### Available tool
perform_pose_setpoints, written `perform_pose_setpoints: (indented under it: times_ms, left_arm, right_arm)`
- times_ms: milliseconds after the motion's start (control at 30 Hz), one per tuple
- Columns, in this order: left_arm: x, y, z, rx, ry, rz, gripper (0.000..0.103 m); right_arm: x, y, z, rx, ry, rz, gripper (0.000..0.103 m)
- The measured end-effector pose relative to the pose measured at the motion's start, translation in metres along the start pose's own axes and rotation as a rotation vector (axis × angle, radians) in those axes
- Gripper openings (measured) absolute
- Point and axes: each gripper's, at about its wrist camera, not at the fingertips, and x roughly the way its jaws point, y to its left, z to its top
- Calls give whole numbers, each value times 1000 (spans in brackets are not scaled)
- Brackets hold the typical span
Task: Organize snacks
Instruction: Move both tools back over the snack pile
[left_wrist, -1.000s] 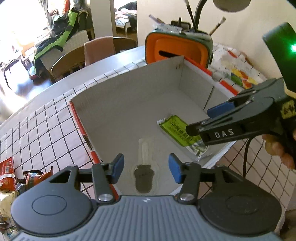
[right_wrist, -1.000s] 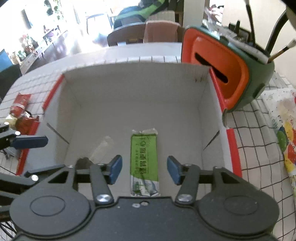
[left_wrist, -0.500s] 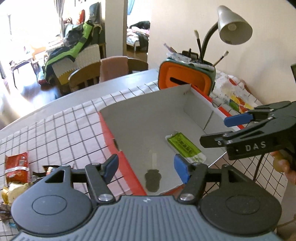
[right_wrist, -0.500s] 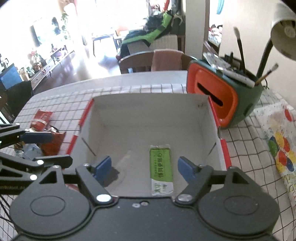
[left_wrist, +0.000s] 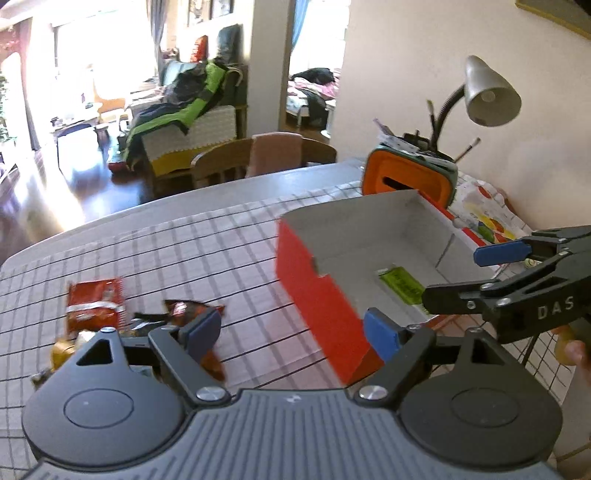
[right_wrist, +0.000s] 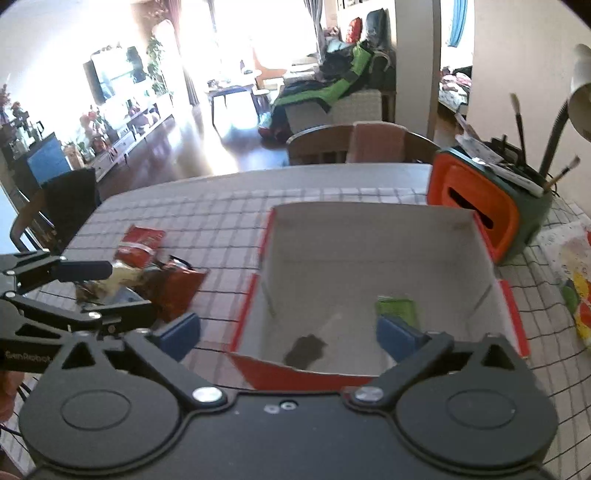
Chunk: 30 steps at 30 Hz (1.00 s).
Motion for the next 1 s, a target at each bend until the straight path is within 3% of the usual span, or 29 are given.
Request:
perform_pose_setpoints:
  times_ms: [200,533,1000]
  left_arm:
    - [-23,41,-18,-42,-29,35,96]
    - [-43,119,-44,-98,-27,113,96]
    - [-24,221,-72,-189,45,241,96]
  right_arm:
    - [6,41,-4,-16,10,9,103]
    - [40,101,-3,1,44,-15,103]
    - [118,145,13,71,85,-86,103]
